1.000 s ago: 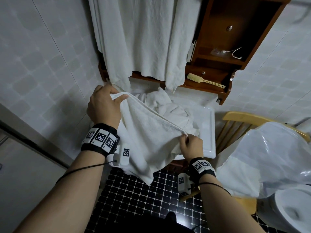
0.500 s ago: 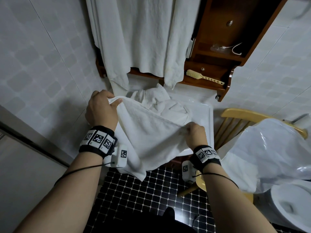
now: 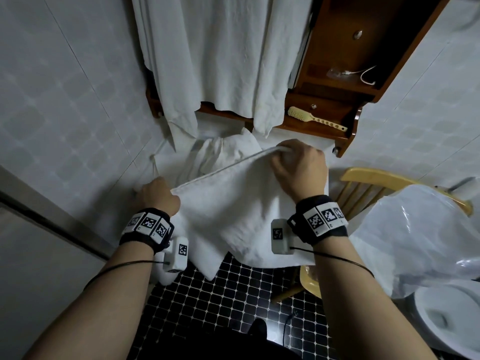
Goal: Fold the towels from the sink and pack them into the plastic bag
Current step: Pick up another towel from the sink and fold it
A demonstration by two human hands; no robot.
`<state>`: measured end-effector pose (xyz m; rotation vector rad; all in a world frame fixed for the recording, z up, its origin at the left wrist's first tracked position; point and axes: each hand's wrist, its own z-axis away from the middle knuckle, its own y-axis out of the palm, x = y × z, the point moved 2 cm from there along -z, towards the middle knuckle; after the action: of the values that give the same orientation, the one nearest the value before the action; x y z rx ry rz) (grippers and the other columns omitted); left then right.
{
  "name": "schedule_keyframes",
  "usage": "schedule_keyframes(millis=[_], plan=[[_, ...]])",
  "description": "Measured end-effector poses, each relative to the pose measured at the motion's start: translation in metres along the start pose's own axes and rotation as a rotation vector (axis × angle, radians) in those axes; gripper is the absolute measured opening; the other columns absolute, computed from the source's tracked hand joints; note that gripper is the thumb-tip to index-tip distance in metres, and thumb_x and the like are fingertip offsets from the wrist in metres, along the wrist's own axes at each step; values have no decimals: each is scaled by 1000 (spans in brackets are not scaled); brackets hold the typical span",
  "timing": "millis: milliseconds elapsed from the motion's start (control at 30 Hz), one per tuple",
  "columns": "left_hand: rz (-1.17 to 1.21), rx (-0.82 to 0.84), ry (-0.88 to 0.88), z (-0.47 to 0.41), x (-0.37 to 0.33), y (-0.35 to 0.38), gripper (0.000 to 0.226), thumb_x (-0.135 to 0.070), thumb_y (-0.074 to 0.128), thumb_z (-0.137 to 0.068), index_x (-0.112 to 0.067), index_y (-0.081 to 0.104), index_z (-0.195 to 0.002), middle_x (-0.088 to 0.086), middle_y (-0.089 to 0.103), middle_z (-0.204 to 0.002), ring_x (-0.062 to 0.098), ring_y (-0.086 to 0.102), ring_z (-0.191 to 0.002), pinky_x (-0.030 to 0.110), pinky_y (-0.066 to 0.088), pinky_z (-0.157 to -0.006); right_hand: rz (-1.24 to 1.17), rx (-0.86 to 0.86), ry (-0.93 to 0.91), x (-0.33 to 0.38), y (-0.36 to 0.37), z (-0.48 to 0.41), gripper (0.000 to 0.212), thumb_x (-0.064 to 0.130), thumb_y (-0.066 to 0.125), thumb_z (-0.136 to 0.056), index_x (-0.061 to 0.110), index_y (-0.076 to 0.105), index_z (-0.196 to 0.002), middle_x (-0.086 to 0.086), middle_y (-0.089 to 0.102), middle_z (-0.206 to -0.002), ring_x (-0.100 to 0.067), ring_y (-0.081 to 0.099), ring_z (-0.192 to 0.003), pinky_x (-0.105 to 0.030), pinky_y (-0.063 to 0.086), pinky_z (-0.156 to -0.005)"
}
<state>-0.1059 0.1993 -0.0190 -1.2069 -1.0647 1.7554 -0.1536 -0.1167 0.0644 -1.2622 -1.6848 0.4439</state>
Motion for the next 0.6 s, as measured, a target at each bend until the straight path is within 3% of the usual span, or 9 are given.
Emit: schedule_keyframes(millis=[100,200,333,467,600], plan=[[-56,207,-11,-2,1,9,22,-23,56,-72,-11,59,-91,14,69,-100,37,68,-88,33,52,-70,-48,142,-156,7,10,3,27,53,67,-92,30,80,-96,8,79,-92,-22,72,-82,-42,59,-68],[-92,349,59,8,0,22,19,-26,59,-75,-10,62,-84,12,69,-90,32,67,-81,30,48,-64,-97,67,-241,17,2,4,27,55,67,-95,33,81,-95,11,78,-93,-18,72,-81,-40,57,-65],[-46,442,185,14,-12,36,21,-23,66,-84,-13,59,-101,8,68,-101,26,67,-87,34,55,-74,-116,25,-340,36,-3,4,26,55,69,-94,33,81,-99,7,74,-90,-19,70,-78,-41,55,-63],[76,354,470,21,-48,21,26,-17,63,-88,-16,51,-111,8,65,-108,30,65,-101,44,55,-88,-146,-8,-427,50,0,8,20,48,75,-93,30,81,-97,6,71,-85,-21,69,-74,-39,53,-58],[277,197,607,35,-75,9,18,-12,56,-95,-13,65,-110,6,72,-106,25,66,-96,37,53,-83,-184,-13,-411,53,5,13,19,47,75,-94,29,82,-97,6,69,-83,-21,68,-75,-38,52,-59]])
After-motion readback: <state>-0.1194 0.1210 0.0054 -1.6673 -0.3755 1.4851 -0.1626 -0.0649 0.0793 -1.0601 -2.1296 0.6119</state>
